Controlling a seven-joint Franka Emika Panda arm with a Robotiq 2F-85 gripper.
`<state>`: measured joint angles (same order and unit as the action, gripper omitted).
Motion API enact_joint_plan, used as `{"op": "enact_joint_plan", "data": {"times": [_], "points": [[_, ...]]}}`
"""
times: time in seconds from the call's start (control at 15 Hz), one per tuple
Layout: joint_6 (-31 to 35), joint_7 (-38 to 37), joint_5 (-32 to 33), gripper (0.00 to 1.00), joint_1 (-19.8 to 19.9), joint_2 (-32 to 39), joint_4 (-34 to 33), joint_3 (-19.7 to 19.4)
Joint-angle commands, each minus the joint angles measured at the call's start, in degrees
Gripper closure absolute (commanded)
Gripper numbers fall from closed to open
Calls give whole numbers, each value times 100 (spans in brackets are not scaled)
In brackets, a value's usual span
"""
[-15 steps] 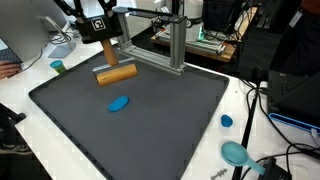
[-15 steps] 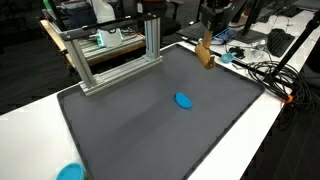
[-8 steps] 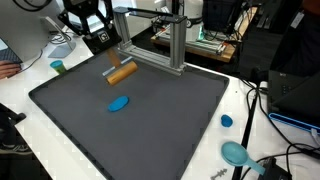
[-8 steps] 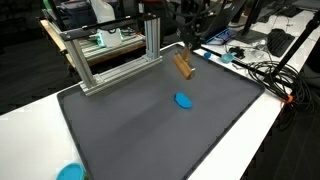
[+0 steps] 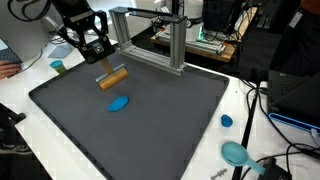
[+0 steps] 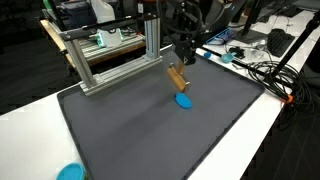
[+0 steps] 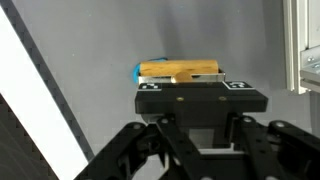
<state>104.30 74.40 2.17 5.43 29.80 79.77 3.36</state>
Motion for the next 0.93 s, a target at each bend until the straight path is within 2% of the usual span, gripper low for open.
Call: {"op": "enact_joint_plan", "data": {"times": [0.0, 0.13, 0.27, 0.4, 0.47, 0.53, 0.6, 0.73, 0.87], "points": [[722, 953, -76, 78, 127, -453, 802, 177], [1372, 1464, -306, 78, 228, -653, 1330, 262], [2022, 1575, -334, 78, 215, -768, 1736, 195], [2212, 1576, -594, 78, 278, -795, 1848, 201], [1984, 1398, -363, 53, 126, -468, 1453, 114], [2061, 1411, -417, 53, 153, -504, 1547, 112], [2084, 1415, -436, 78, 169, -533, 1595, 110], [2073, 1428, -411, 78, 158, -413, 1539, 105], [2383, 1439, -393, 78, 158, -300, 1582, 101]]}}
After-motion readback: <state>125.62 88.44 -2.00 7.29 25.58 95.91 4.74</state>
